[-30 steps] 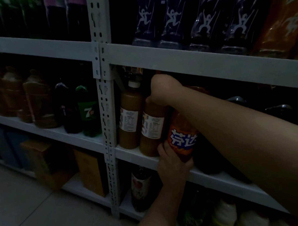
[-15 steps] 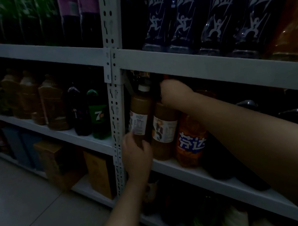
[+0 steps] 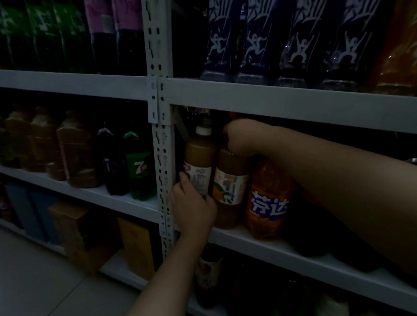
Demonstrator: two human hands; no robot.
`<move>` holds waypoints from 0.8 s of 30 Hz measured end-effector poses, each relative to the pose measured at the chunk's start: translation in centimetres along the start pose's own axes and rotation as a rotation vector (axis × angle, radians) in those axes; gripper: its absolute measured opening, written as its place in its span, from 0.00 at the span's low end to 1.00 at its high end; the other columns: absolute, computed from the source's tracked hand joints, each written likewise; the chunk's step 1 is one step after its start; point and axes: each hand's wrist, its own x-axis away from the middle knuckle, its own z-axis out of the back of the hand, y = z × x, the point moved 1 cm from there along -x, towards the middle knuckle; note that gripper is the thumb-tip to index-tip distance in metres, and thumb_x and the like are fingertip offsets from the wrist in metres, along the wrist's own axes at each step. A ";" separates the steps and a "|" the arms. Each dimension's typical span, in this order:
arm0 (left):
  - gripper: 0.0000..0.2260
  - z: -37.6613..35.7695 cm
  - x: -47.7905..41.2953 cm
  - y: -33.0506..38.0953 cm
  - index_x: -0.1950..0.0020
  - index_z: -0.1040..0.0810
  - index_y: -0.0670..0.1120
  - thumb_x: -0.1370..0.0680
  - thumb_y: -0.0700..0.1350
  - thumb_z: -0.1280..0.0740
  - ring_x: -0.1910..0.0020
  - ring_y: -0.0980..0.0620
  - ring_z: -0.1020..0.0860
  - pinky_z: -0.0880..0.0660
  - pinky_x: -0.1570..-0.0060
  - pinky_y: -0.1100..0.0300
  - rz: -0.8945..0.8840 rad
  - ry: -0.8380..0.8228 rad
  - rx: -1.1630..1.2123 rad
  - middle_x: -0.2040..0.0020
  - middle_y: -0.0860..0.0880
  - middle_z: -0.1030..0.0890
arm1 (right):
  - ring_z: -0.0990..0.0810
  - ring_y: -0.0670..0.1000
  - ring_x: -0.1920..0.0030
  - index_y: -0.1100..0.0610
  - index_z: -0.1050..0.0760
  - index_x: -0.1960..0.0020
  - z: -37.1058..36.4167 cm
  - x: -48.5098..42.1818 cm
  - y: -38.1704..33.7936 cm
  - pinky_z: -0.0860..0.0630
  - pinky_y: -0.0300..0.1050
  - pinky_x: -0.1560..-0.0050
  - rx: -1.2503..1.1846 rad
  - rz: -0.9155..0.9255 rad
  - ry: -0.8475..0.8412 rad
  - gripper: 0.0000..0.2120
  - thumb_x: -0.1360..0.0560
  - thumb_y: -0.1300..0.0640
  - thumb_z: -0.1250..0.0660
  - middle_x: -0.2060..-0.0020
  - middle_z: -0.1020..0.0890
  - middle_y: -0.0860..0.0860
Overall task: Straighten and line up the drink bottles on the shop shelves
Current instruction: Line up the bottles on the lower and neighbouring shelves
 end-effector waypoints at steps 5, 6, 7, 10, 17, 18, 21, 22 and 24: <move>0.34 0.3 -0.4 -0.9 0.23 0.45 0.44 0.25 0.49 0.34 0.40 0.44 0.32 0.32 0.43 0.53 -0.032 -0.016 0.003 0.38 0.42 0.32 | 0.25 0.56 0.49 0.59 0.27 0.44 -0.6 -0.7 -0.1 0.27 0.49 0.53 -0.062 -0.114 0.080 0.08 0.21 0.56 0.39 0.51 0.24 0.56; 0.31 0.5 -0.8 -1.1 0.24 0.41 0.44 0.24 0.49 0.34 0.40 0.45 0.31 0.32 0.45 0.54 -0.049 -0.018 0.038 0.39 0.43 0.31 | 0.25 0.58 0.45 0.60 0.27 0.42 -0.5 -0.8 -0.3 0.27 0.51 0.48 -0.063 -0.126 0.072 0.10 0.21 0.58 0.39 0.46 0.24 0.58; 0.28 0.7 -1.2 -1.3 0.26 0.38 0.44 0.24 0.49 0.34 0.41 0.45 0.30 0.31 0.45 0.54 -0.060 -0.020 0.085 0.39 0.43 0.31 | 0.26 0.59 0.43 0.61 0.27 0.41 -0.3 -0.8 -0.4 0.28 0.52 0.47 -0.052 -0.127 0.061 0.10 0.21 0.59 0.40 0.44 0.25 0.59; 0.27 1.1 -1.8 -2.1 0.29 0.36 0.44 0.25 0.49 0.31 0.39 0.46 0.29 0.30 0.43 0.55 -0.098 -0.045 0.170 0.37 0.44 0.30 | 0.25 0.56 0.47 0.61 0.27 0.40 0.0 -0.7 -0.7 0.28 0.47 0.50 0.017 -0.098 0.027 0.11 0.20 0.60 0.41 0.47 0.25 0.58; 0.38 0.0 -2.2 -2.5 0.26 0.52 0.49 0.26 0.47 0.30 0.36 0.47 0.28 0.29 0.38 0.53 -0.055 -0.261 0.355 0.32 0.46 0.31 | 0.26 0.54 0.53 0.60 0.26 0.41 -0.4 -0.8 0.3 0.30 0.44 0.55 0.057 -0.040 0.022 0.10 0.21 0.59 0.40 0.47 0.23 0.57; 0.38 -0.1 -2.2 -2.6 0.26 0.49 0.49 0.27 0.47 0.28 0.36 0.48 0.28 0.29 0.38 0.52 -0.057 -0.228 0.363 0.32 0.46 0.30 | 0.27 0.53 0.54 0.59 0.26 0.42 -0.6 -0.8 0.3 0.29 0.45 0.55 0.067 -0.035 0.021 0.09 0.21 0.58 0.40 0.48 0.24 0.57; 0.36 -0.6 -1.9 -3.0 0.29 0.39 0.48 0.32 0.48 0.24 0.40 0.50 0.25 0.26 0.44 0.56 -0.066 -0.090 0.325 0.37 0.48 0.25 | 0.28 0.53 0.57 0.55 0.28 0.48 -1.7 -1.0 0.0 0.25 0.49 0.54 0.004 -0.009 0.138 0.07 0.20 0.52 0.42 0.53 0.24 0.54; 0.35 -0.9 -1.8 -3.0 0.31 0.36 0.49 0.33 0.50 0.23 0.42 0.51 0.24 0.26 0.46 0.57 -0.060 -0.061 0.300 0.39 0.49 0.24 | 0.28 0.52 0.58 0.54 0.29 0.50 -2.0 -1.2 -0.2 0.27 0.48 0.57 -0.039 0.002 0.194 0.09 0.20 0.49 0.43 0.56 0.26 0.52; 0.33 -1.2 -1.6 -3.0 0.34 0.32 0.50 0.34 0.55 0.24 0.44 0.51 0.23 0.25 0.49 0.57 -0.021 -0.019 0.245 0.42 0.50 0.22 | 0.30 0.51 0.61 0.53 0.29 0.50 -2.5 -1.8 -0.9 0.32 0.45 0.62 -0.111 0.008 0.263 0.14 0.21 0.43 0.45 0.60 0.29 0.50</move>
